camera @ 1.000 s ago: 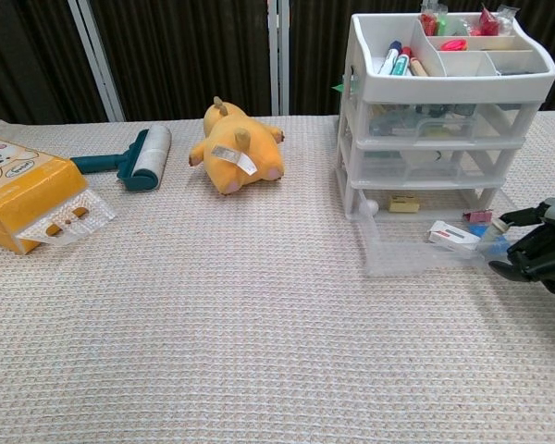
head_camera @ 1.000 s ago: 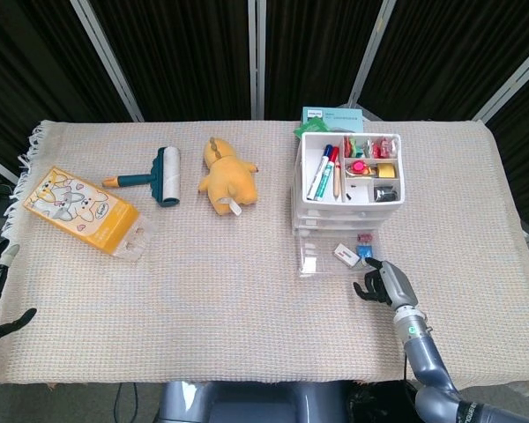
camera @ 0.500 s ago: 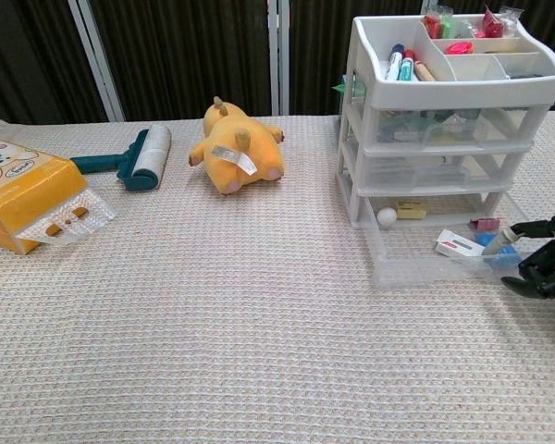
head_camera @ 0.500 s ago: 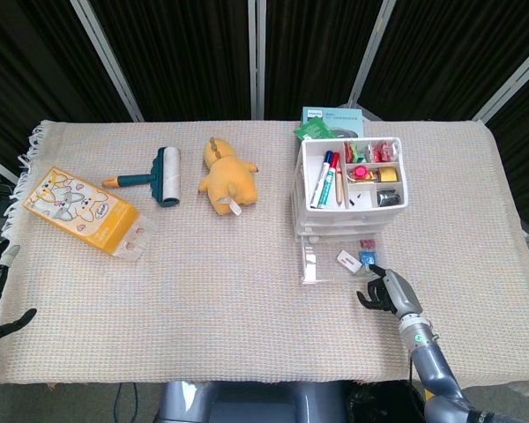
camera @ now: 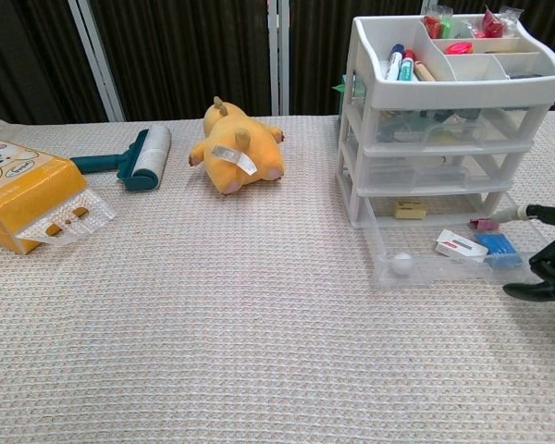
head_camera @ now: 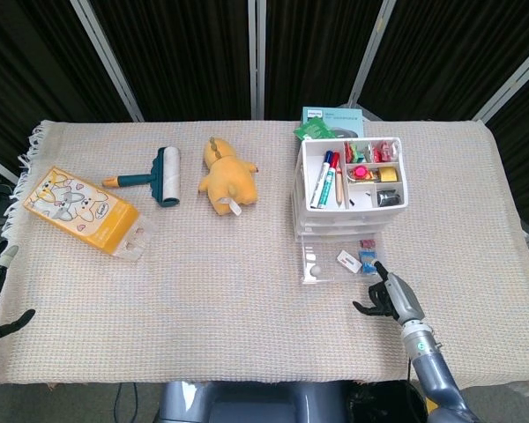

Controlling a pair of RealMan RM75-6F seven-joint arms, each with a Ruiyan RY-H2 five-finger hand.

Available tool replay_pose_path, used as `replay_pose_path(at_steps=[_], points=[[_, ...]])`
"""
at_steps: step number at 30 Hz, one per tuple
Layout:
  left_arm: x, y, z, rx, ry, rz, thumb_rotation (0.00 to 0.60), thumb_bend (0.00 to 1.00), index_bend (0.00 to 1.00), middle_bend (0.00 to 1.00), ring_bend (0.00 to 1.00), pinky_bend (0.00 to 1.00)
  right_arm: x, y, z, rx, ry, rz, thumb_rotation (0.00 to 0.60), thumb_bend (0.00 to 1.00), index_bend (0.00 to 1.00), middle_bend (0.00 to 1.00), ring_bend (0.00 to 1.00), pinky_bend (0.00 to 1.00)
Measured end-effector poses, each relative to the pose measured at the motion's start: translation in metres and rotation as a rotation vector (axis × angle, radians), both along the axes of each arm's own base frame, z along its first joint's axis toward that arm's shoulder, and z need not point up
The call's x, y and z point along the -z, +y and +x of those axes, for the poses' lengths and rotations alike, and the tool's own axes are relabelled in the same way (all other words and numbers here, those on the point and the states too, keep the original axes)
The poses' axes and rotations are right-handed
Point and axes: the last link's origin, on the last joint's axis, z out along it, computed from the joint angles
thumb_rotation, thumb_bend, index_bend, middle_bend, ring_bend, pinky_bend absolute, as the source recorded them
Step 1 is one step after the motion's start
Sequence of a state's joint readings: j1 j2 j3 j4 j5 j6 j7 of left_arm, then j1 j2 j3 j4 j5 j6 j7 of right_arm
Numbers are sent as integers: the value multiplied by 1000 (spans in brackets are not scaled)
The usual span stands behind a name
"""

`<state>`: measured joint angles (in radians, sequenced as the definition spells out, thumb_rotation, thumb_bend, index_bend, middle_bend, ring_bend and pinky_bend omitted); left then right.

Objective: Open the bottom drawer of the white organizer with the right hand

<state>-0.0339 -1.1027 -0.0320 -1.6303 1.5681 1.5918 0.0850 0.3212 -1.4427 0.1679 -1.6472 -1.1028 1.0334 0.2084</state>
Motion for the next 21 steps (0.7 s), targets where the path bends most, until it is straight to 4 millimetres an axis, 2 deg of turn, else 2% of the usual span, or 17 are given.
replay_pose_path(at_steps=[5, 11, 15, 21], points=[[-1, -1, 1, 4, -3, 4, 600, 97, 0, 0, 0, 0, -18, -1, 12, -40, 63, -130, 600, 107, 245, 931, 930, 712], [-2, -2, 2, 10, -4, 8, 600, 97, 0, 0, 0, 0, -27, -9, 28, -74, 238, -163, 600, 106, 283, 949, 946, 713], [-3, -3, 1, 9, -8, 11, 600, 97, 0, 0, 0, 0, -27, -17, 38, -76, 362, -174, 600, 107, 294, 951, 948, 713], [-5, -3, 1, 9, -15, 13, 600, 96, 0, 0, 0, 0, -17, -33, 55, -44, 527, -158, 600, 106, 325, 957, 952, 714]])
